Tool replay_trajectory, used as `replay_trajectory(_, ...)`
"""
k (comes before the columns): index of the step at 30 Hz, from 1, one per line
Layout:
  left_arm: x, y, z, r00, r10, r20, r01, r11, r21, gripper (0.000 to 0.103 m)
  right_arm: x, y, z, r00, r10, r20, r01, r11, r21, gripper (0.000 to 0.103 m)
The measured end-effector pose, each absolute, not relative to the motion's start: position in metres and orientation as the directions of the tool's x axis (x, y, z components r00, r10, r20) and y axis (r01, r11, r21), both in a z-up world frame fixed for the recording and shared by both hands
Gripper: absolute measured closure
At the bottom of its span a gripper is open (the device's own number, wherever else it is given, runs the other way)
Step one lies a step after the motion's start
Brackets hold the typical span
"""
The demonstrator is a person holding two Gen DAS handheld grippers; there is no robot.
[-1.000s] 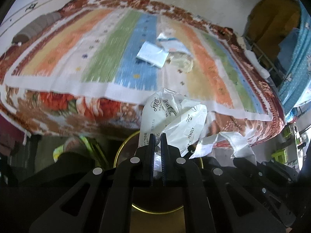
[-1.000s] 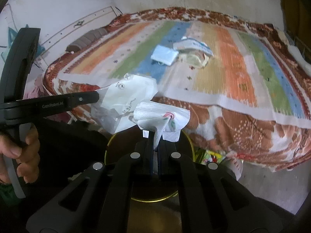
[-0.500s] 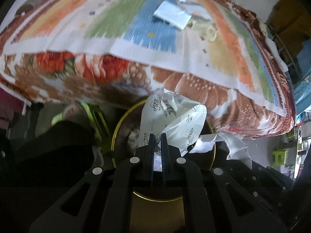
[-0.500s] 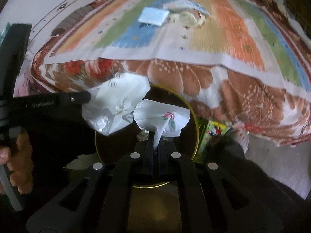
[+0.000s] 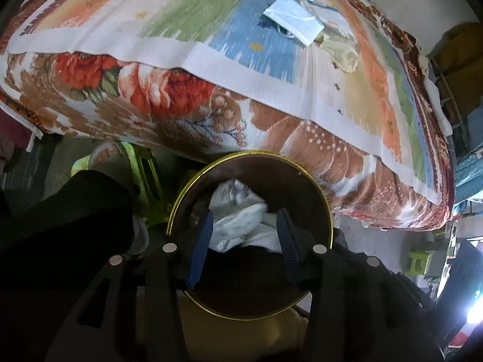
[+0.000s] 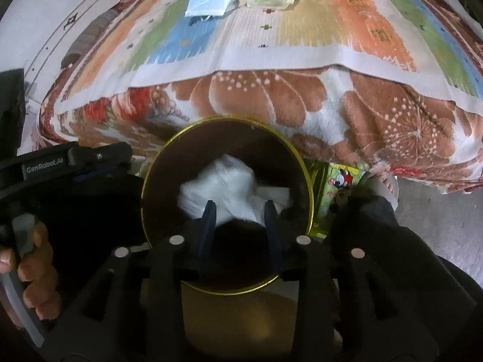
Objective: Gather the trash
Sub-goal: 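Open both tools to drop the white bag and tissue into the bin, then move both tools back to the bed toward the blue mask and paper box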
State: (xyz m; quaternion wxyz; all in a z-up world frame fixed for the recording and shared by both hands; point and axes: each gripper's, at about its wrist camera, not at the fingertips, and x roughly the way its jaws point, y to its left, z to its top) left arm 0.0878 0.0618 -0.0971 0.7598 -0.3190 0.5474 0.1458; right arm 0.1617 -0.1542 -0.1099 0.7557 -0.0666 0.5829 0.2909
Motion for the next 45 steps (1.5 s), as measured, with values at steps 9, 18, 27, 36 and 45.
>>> replay_trajectory(9, 0.094, 0.074, -0.072, 0.419, -0.039, -0.907, -0.561, 0.775, -0.292, 0.049, 0.168, -0.148, -0.087, 0.238, 0.372, -0.897, -0.554, 0.811, 0.19, 0.063)
replay_trajectory(18, 0.104, 0.089, -0.043, 0.485, 0.018, -0.874, -0.535, 0.797, -0.281, 0.04, 0.177, -0.141, -0.061, 0.35, 0.369, -0.861, -0.595, 0.797, 0.1, 0.055)
replay_trajectory(27, 0.114, 0.103, -0.031, 0.509, 0.016, -0.86, -0.518, 0.804, -0.292, 0.027, 0.181, -0.129, -0.044, 0.423, 0.379, -0.823, -0.636, 0.771, 0.028, 0.052)
replay_trajectory(36, 0.131, 0.111, -0.021, 0.537, 0.009, -0.843, -0.481, 0.825, -0.297, 0.01, 0.198, -0.12, -0.036, 0.437, 0.386, -0.812, -0.639, 0.769, 0.022, 0.042)
replay_trajectory(45, 0.169, 0.122, -0.013, 0.539, 0.026, -0.842, -0.431, 0.867, -0.25, 0.006, 0.221, -0.109, -0.021, 0.544, 0.367, -0.755, -0.626, 0.776, -0.074, 0.026)
